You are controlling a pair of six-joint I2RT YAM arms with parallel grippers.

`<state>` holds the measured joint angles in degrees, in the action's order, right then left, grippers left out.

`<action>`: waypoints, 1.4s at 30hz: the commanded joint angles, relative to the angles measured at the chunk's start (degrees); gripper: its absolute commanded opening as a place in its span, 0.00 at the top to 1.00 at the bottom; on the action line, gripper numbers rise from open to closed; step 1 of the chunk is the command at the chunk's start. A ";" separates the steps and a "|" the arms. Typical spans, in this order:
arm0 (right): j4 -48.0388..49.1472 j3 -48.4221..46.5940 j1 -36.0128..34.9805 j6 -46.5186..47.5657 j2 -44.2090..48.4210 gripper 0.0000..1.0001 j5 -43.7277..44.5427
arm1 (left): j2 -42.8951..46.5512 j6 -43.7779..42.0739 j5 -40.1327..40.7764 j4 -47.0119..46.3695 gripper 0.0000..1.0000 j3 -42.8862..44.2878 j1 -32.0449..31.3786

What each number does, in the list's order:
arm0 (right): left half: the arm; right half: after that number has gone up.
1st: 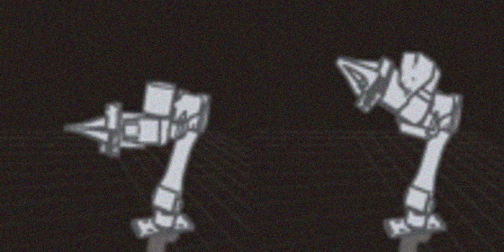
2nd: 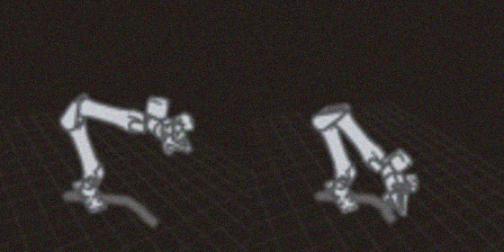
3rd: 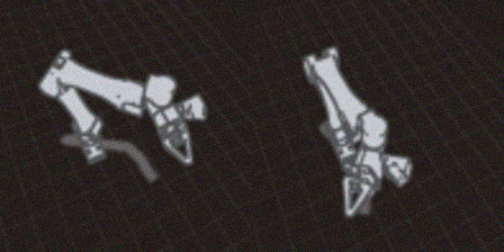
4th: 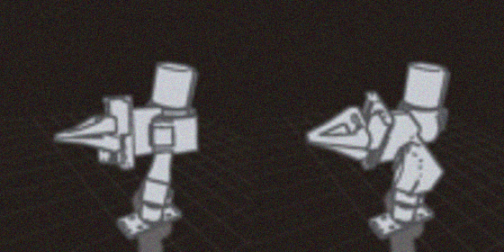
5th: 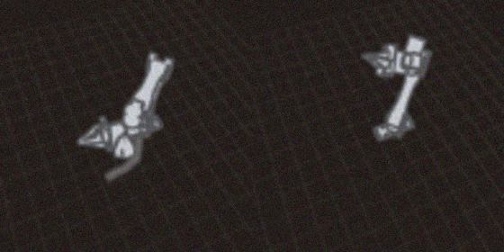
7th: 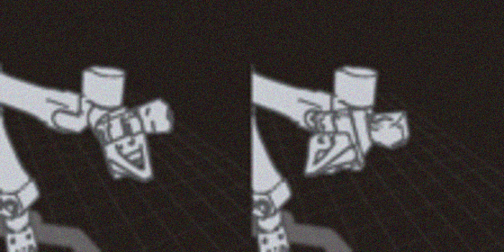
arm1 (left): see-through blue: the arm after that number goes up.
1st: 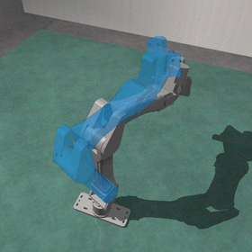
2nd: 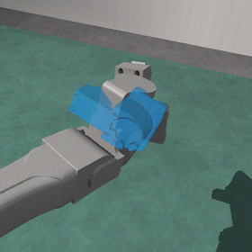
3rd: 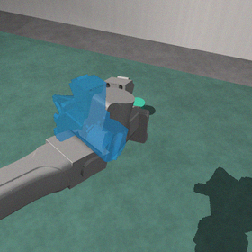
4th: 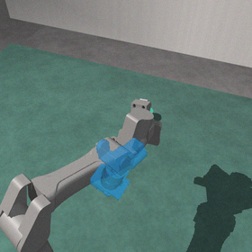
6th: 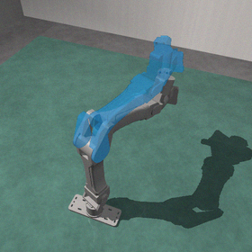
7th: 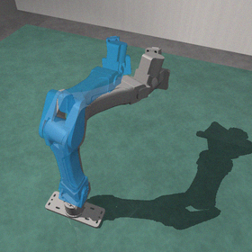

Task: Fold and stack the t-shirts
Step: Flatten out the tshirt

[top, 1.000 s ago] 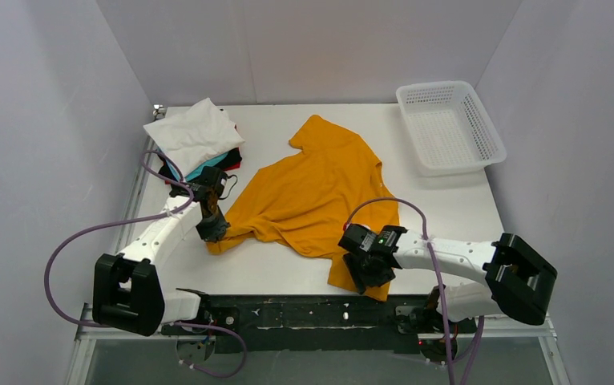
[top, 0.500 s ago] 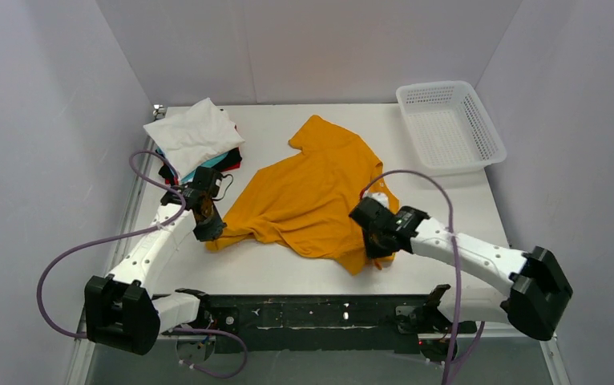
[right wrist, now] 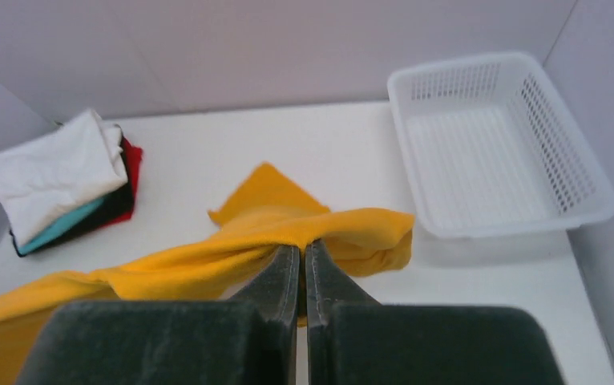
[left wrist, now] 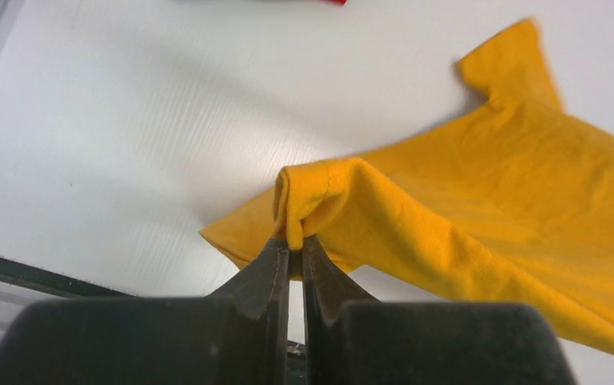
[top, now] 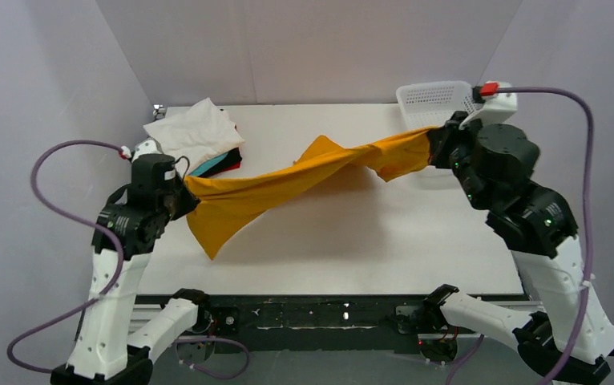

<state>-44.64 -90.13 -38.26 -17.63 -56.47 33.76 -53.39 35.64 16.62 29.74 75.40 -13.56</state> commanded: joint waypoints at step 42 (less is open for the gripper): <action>37.97 19.00 10.04 15.81 -13.90 0.99 1.06 | -13.92 -0.17 3.36 -13.13 1.00 -16.51 0.83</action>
<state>-16.03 -71.31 -32.86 4.21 -65.98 36.84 -60.31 34.33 14.92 21.45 60.05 -13.54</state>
